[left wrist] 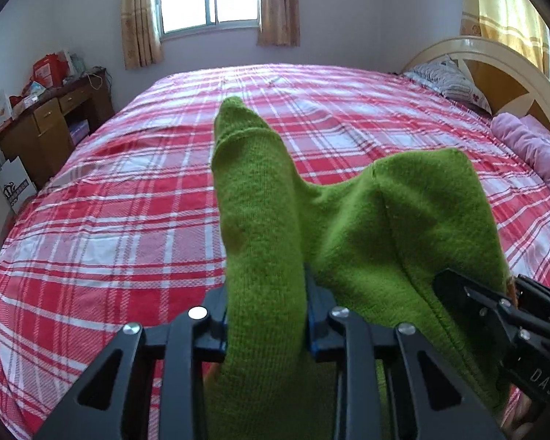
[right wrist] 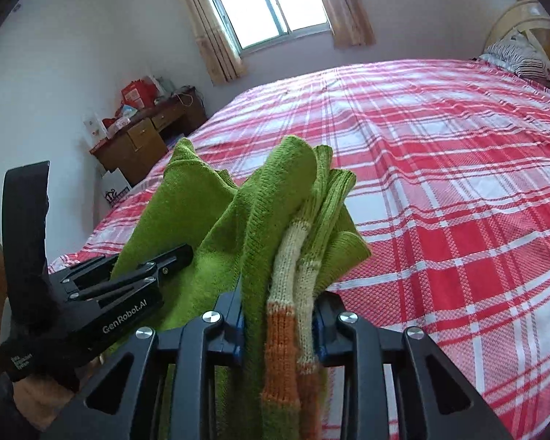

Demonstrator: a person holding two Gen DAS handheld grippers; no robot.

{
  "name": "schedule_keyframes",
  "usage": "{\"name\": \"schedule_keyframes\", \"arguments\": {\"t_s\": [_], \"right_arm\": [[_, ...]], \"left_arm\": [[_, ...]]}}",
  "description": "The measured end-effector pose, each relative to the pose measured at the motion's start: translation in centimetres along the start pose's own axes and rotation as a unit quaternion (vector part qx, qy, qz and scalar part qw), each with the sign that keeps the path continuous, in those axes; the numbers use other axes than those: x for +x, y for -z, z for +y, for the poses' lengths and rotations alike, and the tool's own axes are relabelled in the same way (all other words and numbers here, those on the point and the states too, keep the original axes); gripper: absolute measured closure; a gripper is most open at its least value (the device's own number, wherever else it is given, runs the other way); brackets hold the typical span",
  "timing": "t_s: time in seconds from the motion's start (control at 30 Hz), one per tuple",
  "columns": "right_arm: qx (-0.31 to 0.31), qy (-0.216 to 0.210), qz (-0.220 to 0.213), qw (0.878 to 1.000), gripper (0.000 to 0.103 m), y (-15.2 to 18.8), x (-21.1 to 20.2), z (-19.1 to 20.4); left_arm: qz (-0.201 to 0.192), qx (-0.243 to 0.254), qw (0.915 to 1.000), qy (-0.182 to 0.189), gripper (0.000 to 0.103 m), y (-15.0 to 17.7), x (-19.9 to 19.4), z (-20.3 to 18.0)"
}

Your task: Fold small clothes

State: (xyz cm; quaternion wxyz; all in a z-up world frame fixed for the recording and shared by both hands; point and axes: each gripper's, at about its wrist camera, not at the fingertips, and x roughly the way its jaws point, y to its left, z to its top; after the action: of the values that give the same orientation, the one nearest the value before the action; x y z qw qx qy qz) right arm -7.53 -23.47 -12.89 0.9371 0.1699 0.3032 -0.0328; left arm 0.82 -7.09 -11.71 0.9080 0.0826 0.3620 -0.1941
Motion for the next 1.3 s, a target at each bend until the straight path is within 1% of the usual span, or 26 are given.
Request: {"name": "schedule_keyframes", "arguments": {"t_s": [0.3, 0.53, 0.77, 1.03, 1.3], "right_arm": [[-0.025, -0.015, -0.025, 0.999, 0.076, -0.7, -2.0, 3.2], [-0.047, -0.035, -0.033, 0.998, 0.076, -0.7, -2.4, 6.1], [-0.071, -0.071, -0.028, 0.995, 0.076, -0.4, -1.6, 9.7], [-0.103, -0.107, -0.03, 0.988, 0.077, -0.6, -0.6, 14.3], [-0.13, -0.135, -0.028, 0.982, 0.077, -1.1, 0.7, 18.1]], "left_arm": [[-0.021, -0.028, 0.9993, -0.009, 0.073, 0.3, -3.1, 2.3], [-0.04, -0.049, 0.9977, -0.024, 0.074, 1.3, -4.8, 4.8], [-0.046, -0.079, 0.9946, -0.051, 0.074, 2.4, -6.2, 8.1], [-0.062, -0.107, 0.9882, -0.09, 0.074, 2.7, -7.9, 12.1], [-0.074, -0.135, 0.9817, -0.112, 0.074, 3.6, -8.9, 16.3]]}}
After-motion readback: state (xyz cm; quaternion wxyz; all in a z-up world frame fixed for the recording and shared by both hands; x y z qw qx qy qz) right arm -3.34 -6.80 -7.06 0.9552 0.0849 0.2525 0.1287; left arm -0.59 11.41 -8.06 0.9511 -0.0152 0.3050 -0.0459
